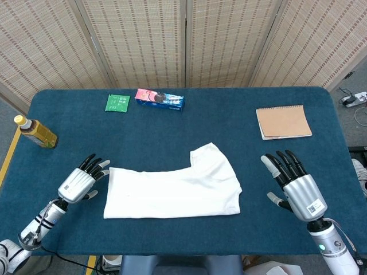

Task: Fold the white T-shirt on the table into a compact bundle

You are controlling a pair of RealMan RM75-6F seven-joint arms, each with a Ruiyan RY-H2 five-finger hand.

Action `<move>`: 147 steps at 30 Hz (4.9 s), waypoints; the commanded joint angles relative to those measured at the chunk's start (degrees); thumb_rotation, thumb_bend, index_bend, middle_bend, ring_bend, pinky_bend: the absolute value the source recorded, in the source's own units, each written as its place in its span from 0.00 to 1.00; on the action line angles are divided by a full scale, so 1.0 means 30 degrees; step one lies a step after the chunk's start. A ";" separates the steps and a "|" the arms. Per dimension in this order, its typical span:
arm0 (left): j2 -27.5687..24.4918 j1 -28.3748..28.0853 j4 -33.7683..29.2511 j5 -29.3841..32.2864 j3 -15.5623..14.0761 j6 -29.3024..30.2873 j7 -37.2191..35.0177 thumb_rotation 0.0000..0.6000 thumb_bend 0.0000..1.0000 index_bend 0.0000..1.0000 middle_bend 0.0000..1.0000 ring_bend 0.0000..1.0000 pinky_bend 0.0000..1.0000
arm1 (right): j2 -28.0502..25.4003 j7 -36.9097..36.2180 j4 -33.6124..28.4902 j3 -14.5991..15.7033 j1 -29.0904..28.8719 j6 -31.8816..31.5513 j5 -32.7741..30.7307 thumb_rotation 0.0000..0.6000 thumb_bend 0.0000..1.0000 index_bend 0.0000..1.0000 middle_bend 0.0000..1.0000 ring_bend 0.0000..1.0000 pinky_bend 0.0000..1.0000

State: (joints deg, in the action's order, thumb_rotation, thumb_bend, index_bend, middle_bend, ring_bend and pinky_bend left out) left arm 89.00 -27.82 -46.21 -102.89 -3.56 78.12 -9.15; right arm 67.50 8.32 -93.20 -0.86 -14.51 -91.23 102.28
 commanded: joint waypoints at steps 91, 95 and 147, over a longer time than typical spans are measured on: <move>0.3013 -0.1530 0.2860 0.0544 -0.1663 0.1184 -0.2732 1.00 0.55 0.71 0.21 0.12 0.00 | 0.0099 -0.1086 0.0412 -0.1038 0.1627 -0.1219 -0.0201 1.00 0.11 0.02 0.15 0.05 0.06; 0.1411 -0.2057 -0.0904 0.0853 -0.1204 0.0385 -0.0635 1.00 0.55 0.70 0.21 0.12 0.00 | 0.0086 -0.1386 0.0642 -0.1145 0.1736 -0.1531 -0.0260 1.00 0.11 0.03 0.15 0.05 0.06; -0.8769 0.0306 -1.2802 0.2699 0.0297 -0.0318 0.6298 1.00 0.55 0.69 0.21 0.11 0.00 | 0.0203 -0.1892 0.0452 -0.1607 0.1450 -0.2120 0.0644 1.00 0.11 0.04 0.15 0.05 0.06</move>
State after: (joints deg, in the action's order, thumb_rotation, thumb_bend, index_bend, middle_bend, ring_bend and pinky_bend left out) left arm 63.11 -27.36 -85.20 -95.41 -2.64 77.54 9.87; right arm 68.08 2.62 -91.83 -5.64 -10.12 -97.63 104.21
